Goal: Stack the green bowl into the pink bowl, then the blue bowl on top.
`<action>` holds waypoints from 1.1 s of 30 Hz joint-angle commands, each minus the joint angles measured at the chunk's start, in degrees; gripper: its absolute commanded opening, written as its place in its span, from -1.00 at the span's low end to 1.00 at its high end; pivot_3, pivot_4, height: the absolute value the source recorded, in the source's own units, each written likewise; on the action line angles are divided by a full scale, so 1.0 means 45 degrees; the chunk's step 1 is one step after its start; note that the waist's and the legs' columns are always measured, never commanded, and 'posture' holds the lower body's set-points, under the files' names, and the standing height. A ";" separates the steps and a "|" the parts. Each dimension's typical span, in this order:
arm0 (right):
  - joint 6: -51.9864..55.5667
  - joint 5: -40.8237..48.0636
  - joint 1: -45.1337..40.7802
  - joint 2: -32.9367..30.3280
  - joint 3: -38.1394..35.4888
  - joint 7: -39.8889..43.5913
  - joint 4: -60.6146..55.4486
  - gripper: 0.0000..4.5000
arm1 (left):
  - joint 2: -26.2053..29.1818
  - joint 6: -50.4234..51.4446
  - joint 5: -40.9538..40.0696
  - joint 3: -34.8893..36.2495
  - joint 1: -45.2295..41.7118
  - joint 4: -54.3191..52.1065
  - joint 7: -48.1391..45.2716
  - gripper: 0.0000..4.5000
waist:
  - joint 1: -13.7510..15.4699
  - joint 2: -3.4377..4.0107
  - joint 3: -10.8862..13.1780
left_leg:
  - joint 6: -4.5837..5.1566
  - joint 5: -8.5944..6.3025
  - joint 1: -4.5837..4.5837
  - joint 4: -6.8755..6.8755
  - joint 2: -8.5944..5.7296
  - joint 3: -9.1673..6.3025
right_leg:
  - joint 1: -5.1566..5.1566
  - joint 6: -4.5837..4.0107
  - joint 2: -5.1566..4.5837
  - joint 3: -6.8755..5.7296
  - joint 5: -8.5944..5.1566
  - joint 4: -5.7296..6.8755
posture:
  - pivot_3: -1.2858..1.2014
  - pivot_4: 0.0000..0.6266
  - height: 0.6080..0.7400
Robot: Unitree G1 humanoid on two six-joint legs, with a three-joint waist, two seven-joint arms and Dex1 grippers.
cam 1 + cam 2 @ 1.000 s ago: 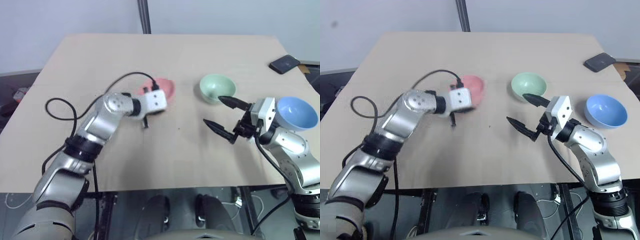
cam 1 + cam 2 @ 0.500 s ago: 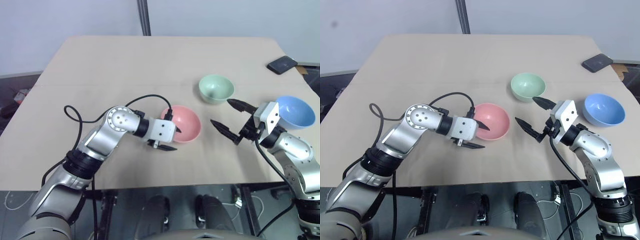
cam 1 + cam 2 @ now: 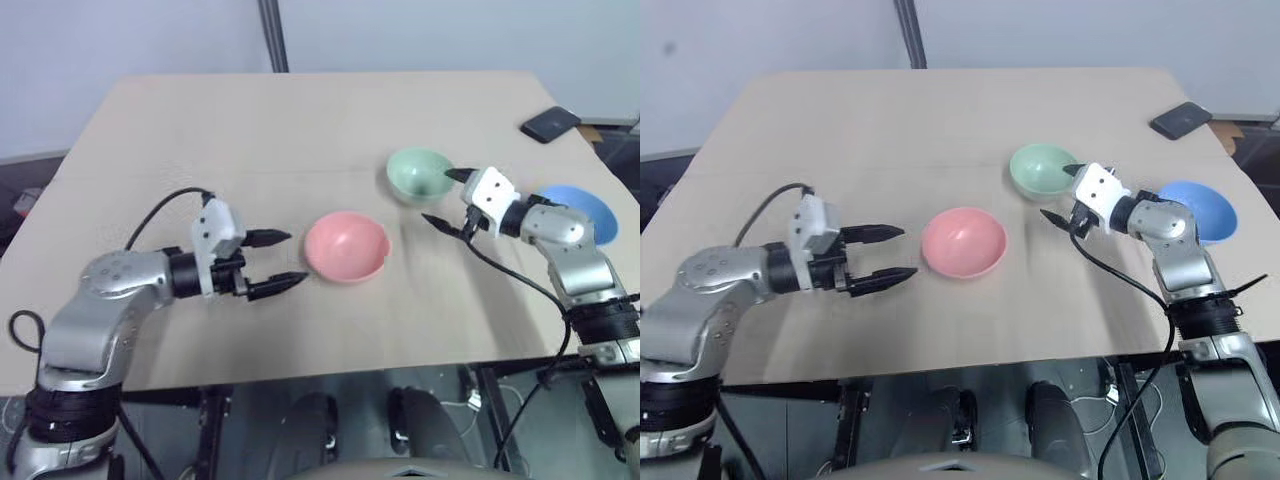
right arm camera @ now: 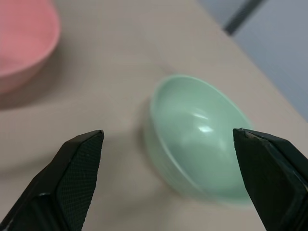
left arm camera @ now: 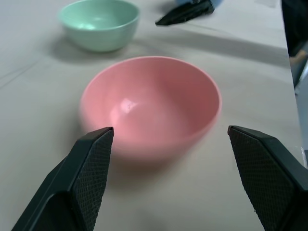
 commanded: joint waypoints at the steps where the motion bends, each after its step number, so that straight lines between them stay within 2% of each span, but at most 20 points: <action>1: -0.1805 -0.1157 -0.1464 0.0147 0.0880 0.0590 0.2623 1.00 | -0.0116 -0.0001 -0.1266 0.1138 0.0592 -0.0833 0.0249 0.78 | 0.0088 -0.0001 0.0001 | 0.0000 -0.0001 0.0000 0.0001 -0.0006 0.0000 | 0.0003 -0.0008 -0.0012 -0.0002 -0.0003 -0.0004 | 0.03 -0.52 0.98; 4: -0.2990 -0.2106 -0.2602 0.0404 0.1498 0.0380 0.5057 1.00 | -0.0241 -0.0473 -0.1476 0.1433 0.1573 -0.1295 0.0338 0.78 | 0.0081 -0.0001 0.0001 | 0.0001 -0.0001 -0.0006 0.0001 -0.0024 -0.0020 | 0.0010 -0.0043 -0.0040 -0.0030 -0.0022 -0.0006 | 0.03 -0.52 0.98; 8: -0.4065 -0.2577 -0.3541 0.0617 0.1742 0.0395 0.6961 0.61 | -0.0500 -0.0913 -0.1693 0.1869 0.2512 -0.1637 0.0763 0.81 | 0.0032 0.0001 0.0002 | 0.0000 -0.0003 -0.0005 -0.0007 -0.0036 -0.0019 | 0.0010 -0.0046 -0.0053 -0.0029 -0.0022 -0.0007 | 0.03 -0.52 0.98; 9: -0.4273 -0.2634 -0.3676 0.0637 0.1719 0.0357 0.7218 0.35 | -0.0544 -0.1015 -0.1664 0.1893 0.2614 -0.1679 0.0926 0.81 | 0.0037 0.0002 0.0002 | -0.0001 -0.0002 -0.0002 -0.0007 -0.0031 -0.0024 | 0.0011 -0.0046 -0.0051 -0.0034 -0.0022 -0.0005 | 0.03 -0.52 0.98; 11: -0.4647 -0.2835 -0.3883 0.0647 0.1712 0.0241 0.7585 0.00 | -0.0571 -0.1185 -0.1671 0.1854 0.2797 -0.1716 0.1117 0.81 | 0.0036 0.0003 0.0002 | -0.0004 -0.0001 0.0003 -0.0007 -0.0031 -0.0026 | 0.0015 -0.0048 -0.0053 -0.0036 -0.0022 0.0001 | 0.03 -0.52 0.98; 12: -0.4834 -0.2974 -0.3960 0.0631 0.1718 0.0092 0.7688 -0.29 | -0.0578 -0.1325 -0.1584 0.1764 0.2867 -0.1711 0.1207 0.81 | 0.0030 0.0004 0.0002 | -0.0005 -0.0001 0.0004 -0.0007 -0.0031 -0.0026 | 0.0017 -0.0049 -0.0053 -0.0037 -0.0022 0.0001 | 0.03 -0.52 0.98; 13: -0.4992 -0.3091 -0.4024 0.0625 0.1726 -0.0023 0.7764 -0.45 | -0.0576 -0.1421 -0.1562 0.1687 0.2917 -0.1695 0.1264 0.81 | 0.0015 0.0005 0.0003 | -0.0005 -0.0001 0.0004 -0.0007 -0.0031 -0.0024 | 0.0017 -0.0049 -0.0053 -0.0035 -0.0022 0.0001 | 0.03 -0.52 0.98; 15: -0.5195 -0.3021 -0.4113 0.0665 0.1550 -0.0060 0.7693 -0.90 | -0.0623 -0.1646 -0.1452 0.1500 0.2903 -0.1531 0.1429 0.81 | 0.0000 0.0008 0.0005 | -0.0005 -0.0001 0.0003 -0.0007 -0.0031 -0.0021 | 0.0014 -0.0049 -0.0056 -0.0034 -0.0022 0.0000 | 0.03 -0.52 0.98; 16: -0.5253 -0.2867 -0.4106 0.0688 0.1418 0.0084 0.7576 -0.96 | -0.0647 -0.1726 -0.1368 0.1417 0.2852 -0.1398 0.1558 0.81 | -0.0009 0.0010 0.0006 | -0.0006 -0.0001 0.0004 -0.0007 -0.0031 -0.0021 | 0.0014 -0.0049 -0.0056 -0.0034 -0.0022 0.0001 | 0.03 -0.52 0.98; 20: -0.5270 -0.2155 -0.3932 0.0678 0.0930 0.0489 0.6676 -0.96 | -0.0807 -0.1916 -0.1231 0.1256 0.2472 -0.0744 0.2106 0.81 | -0.0012 0.0021 0.0012 | -0.0006 -0.0001 0.0005 -0.0008 -0.0030 -0.0021 | 0.0013 -0.0050 -0.0057 -0.0036 -0.0022 0.0002 | 0.03 -0.52 0.98; 24: -0.3202 0.0920 -0.2320 0.0481 0.0205 0.2857 0.1385 -0.96 | -0.0825 -0.2366 -0.0827 0.0956 0.1893 0.0141 0.2268 0.81 | 0.0032 0.0044 0.0026 | -0.0006 -0.0002 0.0000 -0.0011 -0.0029 -0.0027 | 0.0011 -0.0015 -0.0059 -0.0042 -0.0001 0.0003 | 0.03 -0.52 0.98; 27: 0.0093 0.3033 -0.0809 0.0223 0.0359 0.3705 -0.3691 -0.96 | -0.0762 -0.2590 -0.0642 0.0781 0.1719 0.0661 0.2235 0.81 | 0.0076 0.0045 0.0025 | -0.0006 -0.0004 -0.0006 -0.0027 -0.0024 -0.0046 | 0.0011 -0.0003 -0.0093 -0.0060 0.0006 -0.0003 | 0.03 -0.52 0.98; 30: 0.2868 0.3835 0.0062 -0.0031 0.0750 0.3801 -0.6902 -0.96 | -0.0775 -0.2720 -0.0555 0.0608 0.1595 0.0885 0.2194 0.81 | 0.0077 0.0046 0.0026 | -0.0006 -0.0006 -0.0012 -0.0033 -0.0028 -0.0046 | 0.0002 -0.0003 -0.0145 -0.0073 0.0007 -0.0001 | 0.03 -0.52 0.98; 33: 0.4044 0.3585 0.0305 -0.0098 0.1349 0.3829 -0.8053 -0.96 | -0.0778 -0.2829 -0.0530 0.0356 0.1430 0.1000 0.2130 0.81 | 0.0076 0.0045 0.0025 | -0.0006 -0.0008 -0.0005 -0.0032 -0.0032 -0.0045 | 0.0005 -0.0044 -0.0157 -0.0078 -0.0017 -0.0001 | 0.03 -0.52 0.98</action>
